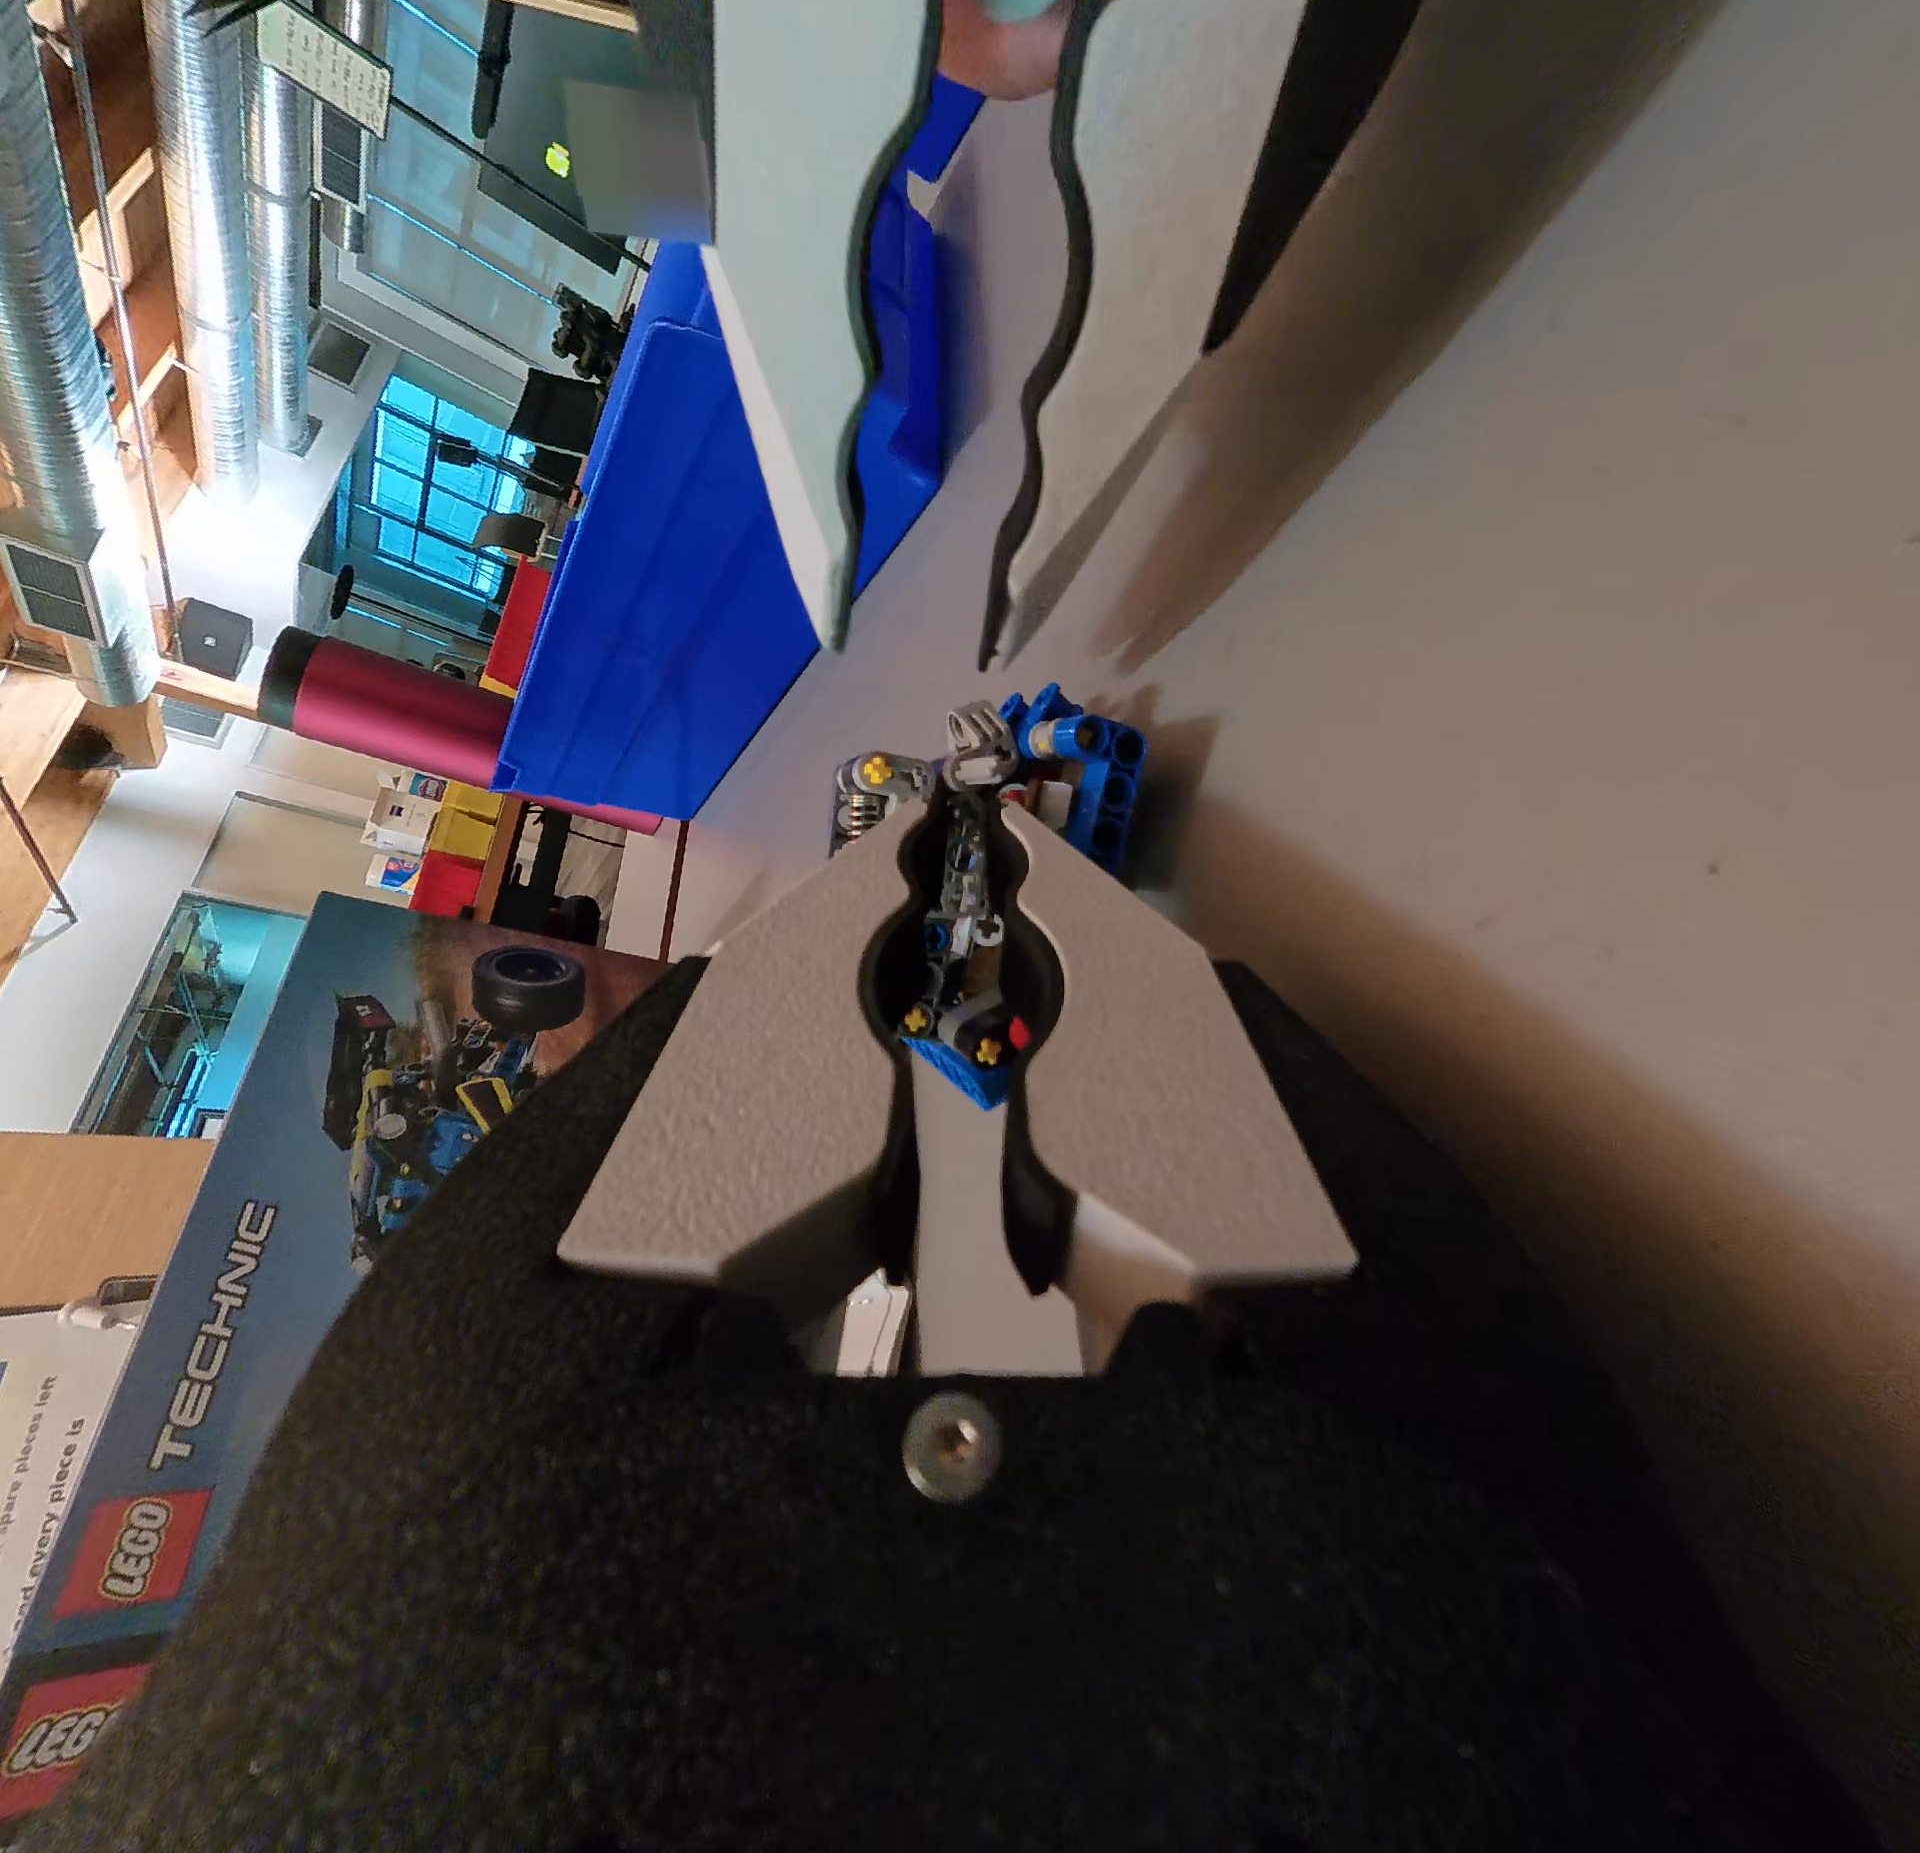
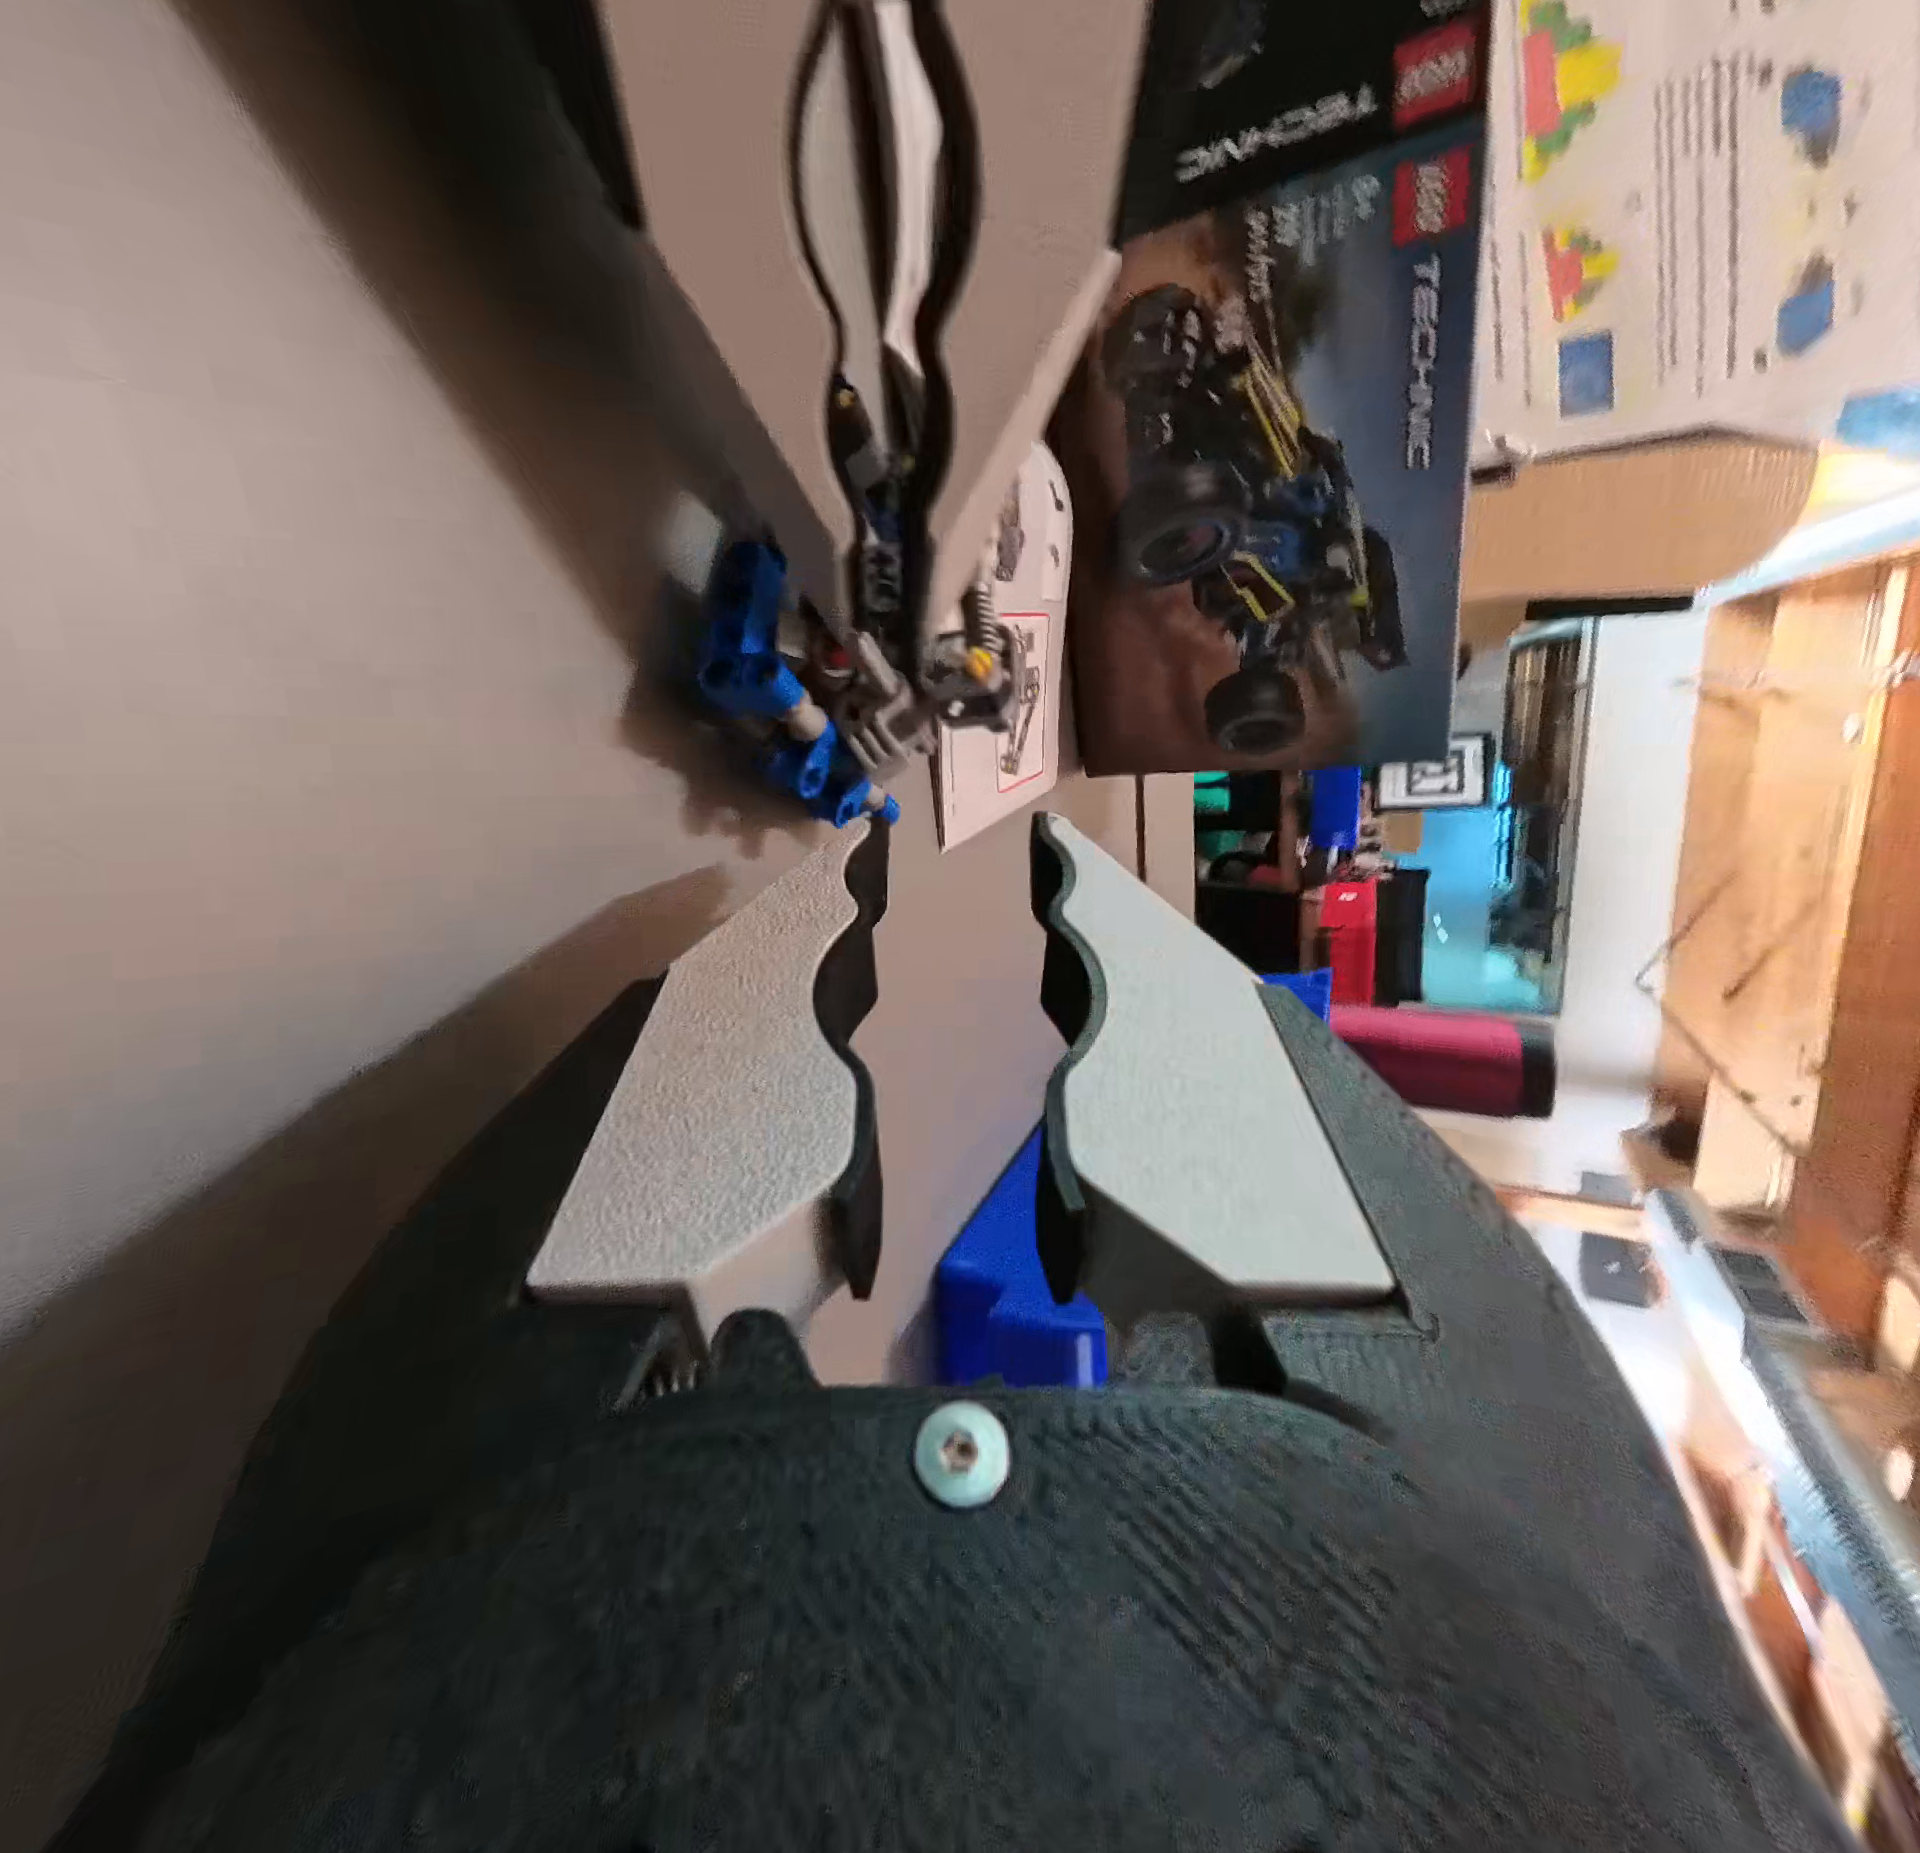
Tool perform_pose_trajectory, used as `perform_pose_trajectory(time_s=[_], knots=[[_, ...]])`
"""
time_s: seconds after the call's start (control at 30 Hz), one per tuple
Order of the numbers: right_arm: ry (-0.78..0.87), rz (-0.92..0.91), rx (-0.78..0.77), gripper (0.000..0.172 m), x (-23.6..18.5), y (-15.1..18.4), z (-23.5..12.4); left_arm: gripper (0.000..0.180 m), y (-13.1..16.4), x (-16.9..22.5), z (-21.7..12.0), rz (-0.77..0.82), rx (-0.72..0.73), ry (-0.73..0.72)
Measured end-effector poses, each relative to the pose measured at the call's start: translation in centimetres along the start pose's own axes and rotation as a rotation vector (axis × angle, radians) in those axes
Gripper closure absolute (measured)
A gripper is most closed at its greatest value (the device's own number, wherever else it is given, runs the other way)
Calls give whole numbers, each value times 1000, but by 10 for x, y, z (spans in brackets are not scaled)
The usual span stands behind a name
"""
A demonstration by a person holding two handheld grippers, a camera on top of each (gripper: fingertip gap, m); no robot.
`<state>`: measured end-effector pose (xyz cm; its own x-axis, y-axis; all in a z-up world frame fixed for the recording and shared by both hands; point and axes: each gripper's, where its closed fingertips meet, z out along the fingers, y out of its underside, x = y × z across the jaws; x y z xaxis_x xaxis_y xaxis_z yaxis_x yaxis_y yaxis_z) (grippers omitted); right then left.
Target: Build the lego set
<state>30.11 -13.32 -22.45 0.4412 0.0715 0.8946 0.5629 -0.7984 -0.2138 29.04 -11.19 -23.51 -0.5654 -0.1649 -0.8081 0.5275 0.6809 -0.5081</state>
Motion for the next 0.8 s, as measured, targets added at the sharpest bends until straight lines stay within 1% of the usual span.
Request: perform_pose_trajectory(time_s=[0.17,0.23,0.47,0.6,0.67,0.73,0.8], knots=[[-31,-116,-36,146,-13,2,7,177,0,0,0,0,1,0],[-15,-129,-12,146,-11,-3,6,177,-1,0,0,0,3,-1],[-43,-148,15,149,-16,-5,8,177,-1,-1,0,-1,5,-4],[-46,-188,9,156,-17,-7,8,177,0,-2,0,-4,7,-4],[-27,-204,20,164,-13,-10,7,177,1,-1,-1,8,17,3],[-42,-215,23,164,-11,-11,5,177,1,0,-2,40,28,10],[-71,-233,12,158,-12,-7,6,177,4,-1,-3,53,22,5]])
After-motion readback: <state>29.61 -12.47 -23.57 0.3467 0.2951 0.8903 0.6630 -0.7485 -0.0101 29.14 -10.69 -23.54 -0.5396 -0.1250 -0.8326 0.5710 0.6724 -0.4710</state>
